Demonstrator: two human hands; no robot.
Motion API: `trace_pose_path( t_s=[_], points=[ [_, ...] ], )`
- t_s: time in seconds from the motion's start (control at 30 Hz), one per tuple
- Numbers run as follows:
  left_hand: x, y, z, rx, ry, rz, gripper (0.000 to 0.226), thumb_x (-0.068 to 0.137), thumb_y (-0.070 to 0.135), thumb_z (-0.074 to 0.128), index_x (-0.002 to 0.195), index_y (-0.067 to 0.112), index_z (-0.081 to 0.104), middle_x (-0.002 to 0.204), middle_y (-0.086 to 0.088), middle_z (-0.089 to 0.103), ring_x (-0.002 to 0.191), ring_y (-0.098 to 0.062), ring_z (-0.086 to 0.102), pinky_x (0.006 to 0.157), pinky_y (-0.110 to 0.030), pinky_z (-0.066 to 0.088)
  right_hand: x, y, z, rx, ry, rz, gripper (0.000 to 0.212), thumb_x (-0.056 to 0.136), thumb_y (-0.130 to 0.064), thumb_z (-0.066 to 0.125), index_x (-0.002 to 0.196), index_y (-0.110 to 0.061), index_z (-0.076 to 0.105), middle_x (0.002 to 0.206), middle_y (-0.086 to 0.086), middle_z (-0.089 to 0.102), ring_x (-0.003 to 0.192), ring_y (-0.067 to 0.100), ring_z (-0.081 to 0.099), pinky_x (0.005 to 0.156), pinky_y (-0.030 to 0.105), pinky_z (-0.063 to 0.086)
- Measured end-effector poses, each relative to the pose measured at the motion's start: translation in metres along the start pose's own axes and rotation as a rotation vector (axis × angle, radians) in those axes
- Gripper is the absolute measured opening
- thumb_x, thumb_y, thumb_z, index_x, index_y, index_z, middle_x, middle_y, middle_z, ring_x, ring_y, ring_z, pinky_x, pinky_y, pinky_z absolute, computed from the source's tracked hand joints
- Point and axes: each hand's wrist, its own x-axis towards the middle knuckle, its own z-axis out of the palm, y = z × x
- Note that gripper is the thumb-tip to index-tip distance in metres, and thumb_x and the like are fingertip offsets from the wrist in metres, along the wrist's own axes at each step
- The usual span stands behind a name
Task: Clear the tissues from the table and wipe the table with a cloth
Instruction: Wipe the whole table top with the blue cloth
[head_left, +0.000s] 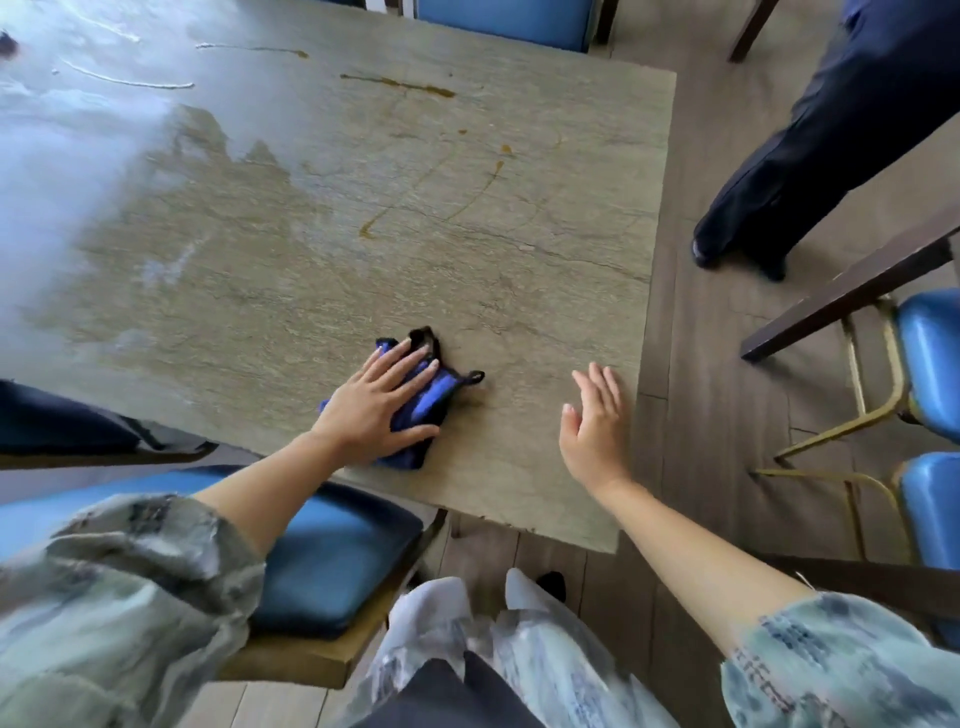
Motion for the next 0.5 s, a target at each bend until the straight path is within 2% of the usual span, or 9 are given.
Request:
trace_pose_path(
  t_s=[0.07, 0.13, 0.23, 0.3, 0.5],
  points=[
    [-0.002, -0.001, -0.002, 0.04, -0.005, -0.206, 0.093, 0.081, 0.081, 0.032, 0.148, 0.016, 0.033, 0.154, -0.009, 0.032, 0.147, -0.028, 0.017, 0.117, -0.052, 0.021, 0.026, 0.006, -0.01, -0.02, -0.056, -0.035, 0.048, 0.094, -0.016, 0.05, 0.139, 0.0, 0.043, 0.153, 0.021, 0.028, 0.145, 0.033, 0.014, 0.119, 0.04, 0.007],
    [0.0, 0.008, -0.006, 0.089, -0.065, -0.254, 0.101, 0.078, 0.085, 0.027, 0.15, 0.014, 0.028, 0.157, -0.01, 0.025, 0.148, -0.03, 0.011, 0.119, -0.051, 0.014, 0.053, 0.012, -0.021, -0.116, -0.17, -0.045, 0.058, 0.097, -0.032, 0.05, 0.146, -0.007, 0.033, 0.158, 0.017, 0.015, 0.147, 0.03, 0.003, 0.118, 0.04, 0.003],
    [-0.004, 0.028, -0.009, 0.099, -0.121, -0.049, 0.104, 0.078, 0.085, 0.03, 0.151, 0.012, 0.023, 0.159, -0.011, 0.018, 0.148, -0.031, 0.004, 0.119, -0.053, 0.013, 0.082, 0.023, -0.032, -0.402, -0.45, -0.101, 0.074, 0.096, -0.059, 0.029, 0.153, -0.022, 0.001, 0.16, 0.008, -0.015, 0.145, 0.023, -0.02, 0.117, 0.041, -0.009],
    [-0.009, 0.047, -0.005, 0.064, -0.127, 0.106, 0.103, 0.078, 0.084, 0.035, 0.151, 0.013, 0.023, 0.159, -0.009, 0.015, 0.149, -0.029, 0.004, 0.12, -0.05, 0.009, 0.086, 0.026, -0.033, -0.476, -0.532, -0.132, 0.076, 0.094, -0.065, 0.019, 0.151, -0.025, -0.012, 0.156, 0.007, -0.026, 0.142, 0.024, -0.029, 0.116, 0.041, -0.016],
    [0.001, 0.07, 0.005, -0.024, -0.126, 0.195, 0.1, 0.075, 0.085, 0.042, 0.151, 0.02, 0.026, 0.159, -0.003, 0.018, 0.149, -0.024, 0.004, 0.121, -0.047, 0.01, 0.084, 0.024, -0.032, -0.524, -0.527, -0.148, 0.076, 0.095, -0.063, 0.016, 0.151, -0.023, -0.015, 0.155, 0.009, -0.029, 0.141, 0.025, -0.031, 0.114, 0.041, -0.019]
  ],
)
